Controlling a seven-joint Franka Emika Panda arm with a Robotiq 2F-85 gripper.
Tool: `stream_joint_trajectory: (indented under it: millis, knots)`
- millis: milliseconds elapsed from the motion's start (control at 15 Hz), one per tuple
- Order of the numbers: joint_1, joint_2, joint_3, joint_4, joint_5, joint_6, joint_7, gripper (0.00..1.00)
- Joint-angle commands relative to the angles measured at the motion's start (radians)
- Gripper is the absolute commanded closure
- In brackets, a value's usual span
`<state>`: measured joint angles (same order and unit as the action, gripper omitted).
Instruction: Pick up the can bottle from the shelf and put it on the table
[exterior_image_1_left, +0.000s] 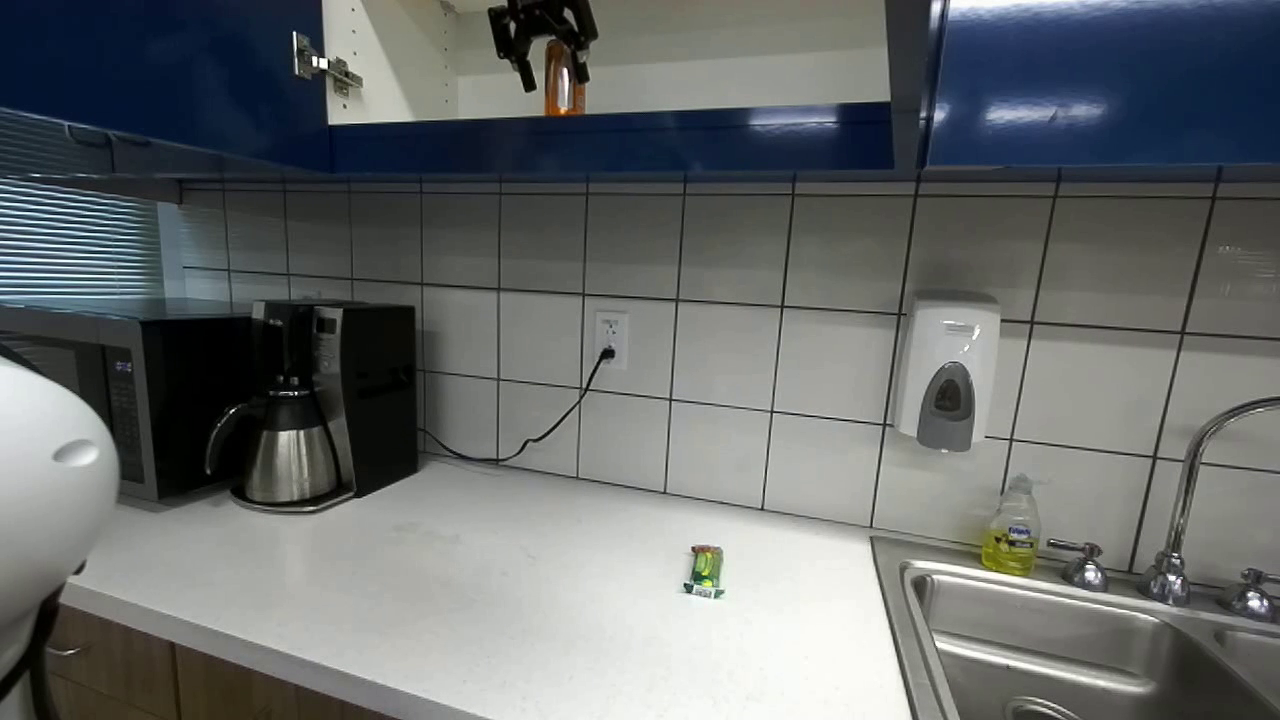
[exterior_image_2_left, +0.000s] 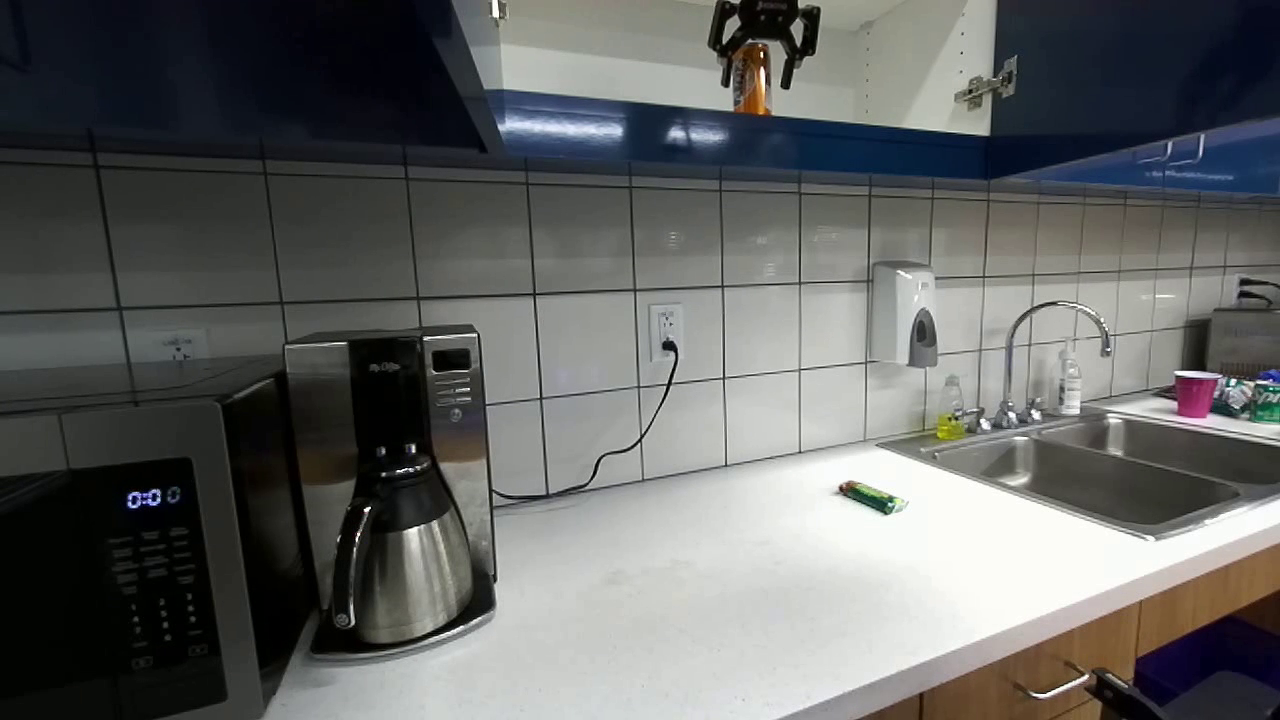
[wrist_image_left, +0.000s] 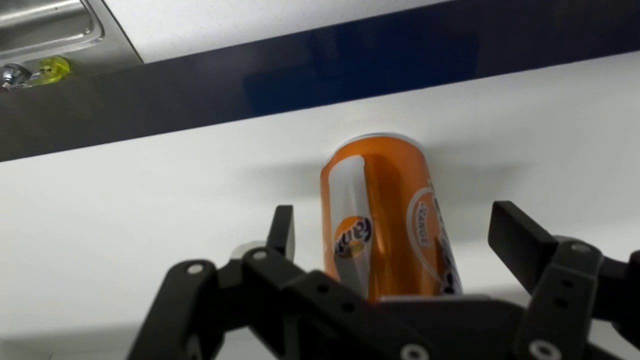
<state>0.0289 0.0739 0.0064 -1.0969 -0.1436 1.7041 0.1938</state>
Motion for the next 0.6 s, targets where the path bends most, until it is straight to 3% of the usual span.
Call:
stream_joint_trajectory:
  millis: [0, 533]
  knots:
    - [0.007, 0.035, 0.002, 0.055, -0.024, 0.009, 0.030, 0.00]
    - [0.008, 0.058, 0.001, 0.085, -0.021, 0.017, 0.031, 0.00]
